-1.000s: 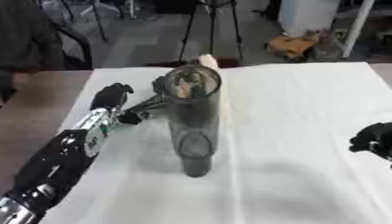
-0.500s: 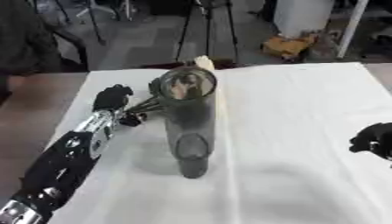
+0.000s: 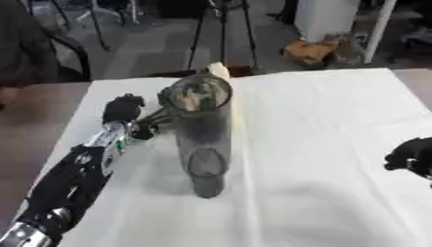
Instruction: Arrange flowers into the vase.
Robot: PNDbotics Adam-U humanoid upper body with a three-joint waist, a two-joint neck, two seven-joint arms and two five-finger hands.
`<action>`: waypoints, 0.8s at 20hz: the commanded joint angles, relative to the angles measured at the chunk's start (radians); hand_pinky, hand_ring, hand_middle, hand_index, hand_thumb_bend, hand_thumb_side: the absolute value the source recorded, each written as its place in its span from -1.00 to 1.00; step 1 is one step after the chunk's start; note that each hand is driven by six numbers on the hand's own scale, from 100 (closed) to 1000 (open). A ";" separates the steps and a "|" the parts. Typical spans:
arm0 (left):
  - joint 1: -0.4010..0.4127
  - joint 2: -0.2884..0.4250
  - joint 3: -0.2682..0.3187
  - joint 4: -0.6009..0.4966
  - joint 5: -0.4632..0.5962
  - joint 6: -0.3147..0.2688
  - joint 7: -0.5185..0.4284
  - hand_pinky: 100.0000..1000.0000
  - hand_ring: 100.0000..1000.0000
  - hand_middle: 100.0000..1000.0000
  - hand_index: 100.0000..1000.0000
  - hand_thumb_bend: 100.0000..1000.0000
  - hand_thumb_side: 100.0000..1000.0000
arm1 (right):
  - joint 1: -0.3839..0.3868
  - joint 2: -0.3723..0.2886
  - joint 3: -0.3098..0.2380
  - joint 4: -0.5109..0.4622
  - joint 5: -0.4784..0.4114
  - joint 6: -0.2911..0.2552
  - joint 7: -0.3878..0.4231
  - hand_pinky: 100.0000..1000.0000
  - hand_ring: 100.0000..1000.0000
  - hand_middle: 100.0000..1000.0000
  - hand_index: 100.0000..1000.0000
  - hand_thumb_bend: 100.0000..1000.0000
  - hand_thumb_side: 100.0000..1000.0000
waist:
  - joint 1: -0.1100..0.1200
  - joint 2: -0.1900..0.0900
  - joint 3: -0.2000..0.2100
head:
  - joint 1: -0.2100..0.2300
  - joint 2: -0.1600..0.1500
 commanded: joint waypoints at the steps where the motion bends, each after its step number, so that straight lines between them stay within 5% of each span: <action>1: -0.027 0.015 0.009 0.012 0.026 0.004 0.060 0.12 0.10 0.03 0.46 -0.23 -0.49 | -0.019 -0.013 -0.001 -0.008 0.005 -0.003 0.006 0.28 0.29 0.13 0.25 0.44 0.39 | -0.007 0.004 -0.005 | 0.004 -0.015; 15: -0.032 0.015 0.003 0.073 0.080 0.003 0.143 0.10 0.09 0.02 0.45 -0.23 -0.49 | -0.020 -0.013 0.000 -0.007 0.007 -0.004 0.008 0.28 0.29 0.13 0.25 0.43 0.39 | -0.005 0.007 -0.014 | 0.007 -0.018; 16: -0.032 0.016 0.008 0.076 0.083 0.007 0.147 0.04 0.03 -0.17 0.38 -0.34 -0.51 | -0.021 -0.014 0.001 -0.008 0.008 -0.004 0.009 0.28 0.29 0.13 0.25 0.43 0.39 | -0.004 0.012 -0.019 | 0.008 -0.024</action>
